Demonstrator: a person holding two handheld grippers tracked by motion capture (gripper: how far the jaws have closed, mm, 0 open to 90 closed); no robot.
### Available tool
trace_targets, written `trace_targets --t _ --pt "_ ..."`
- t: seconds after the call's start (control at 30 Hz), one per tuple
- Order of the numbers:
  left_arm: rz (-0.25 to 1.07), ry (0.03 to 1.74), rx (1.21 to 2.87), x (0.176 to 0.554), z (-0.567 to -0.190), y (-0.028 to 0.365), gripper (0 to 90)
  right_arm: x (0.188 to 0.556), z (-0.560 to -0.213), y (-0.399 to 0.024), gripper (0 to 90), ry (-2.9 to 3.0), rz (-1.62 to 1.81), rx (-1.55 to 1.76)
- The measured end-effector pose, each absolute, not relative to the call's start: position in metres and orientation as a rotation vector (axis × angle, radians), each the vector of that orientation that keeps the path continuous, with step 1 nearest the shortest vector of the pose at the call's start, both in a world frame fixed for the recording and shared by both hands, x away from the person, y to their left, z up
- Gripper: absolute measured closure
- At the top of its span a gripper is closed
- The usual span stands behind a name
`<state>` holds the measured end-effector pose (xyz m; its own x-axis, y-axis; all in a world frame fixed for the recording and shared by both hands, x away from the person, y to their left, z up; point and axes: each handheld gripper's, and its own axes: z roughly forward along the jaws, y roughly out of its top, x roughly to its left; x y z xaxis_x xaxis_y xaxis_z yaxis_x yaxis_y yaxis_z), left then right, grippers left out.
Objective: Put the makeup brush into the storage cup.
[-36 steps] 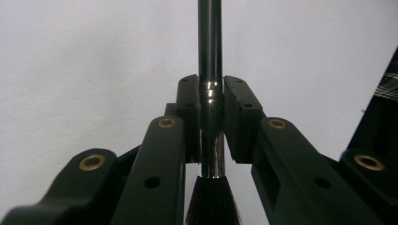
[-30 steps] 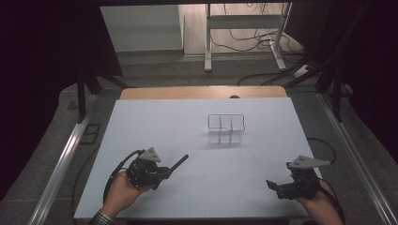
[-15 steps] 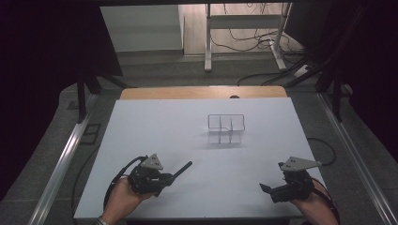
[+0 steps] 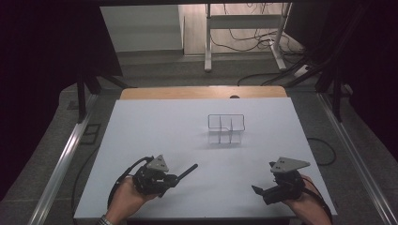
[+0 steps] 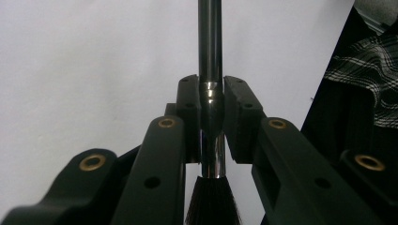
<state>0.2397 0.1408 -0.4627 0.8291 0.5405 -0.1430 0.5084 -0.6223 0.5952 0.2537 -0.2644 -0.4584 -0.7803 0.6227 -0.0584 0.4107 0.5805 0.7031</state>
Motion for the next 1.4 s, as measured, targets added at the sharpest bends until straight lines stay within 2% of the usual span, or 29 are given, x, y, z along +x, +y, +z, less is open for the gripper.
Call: trace_targets --t 1.4 --pt "0.011 0.589 2.457 0.258 -0.467 0.094 77.6 0.265 -0.464 -0.201 0.0 2.665 1.001 0.662"
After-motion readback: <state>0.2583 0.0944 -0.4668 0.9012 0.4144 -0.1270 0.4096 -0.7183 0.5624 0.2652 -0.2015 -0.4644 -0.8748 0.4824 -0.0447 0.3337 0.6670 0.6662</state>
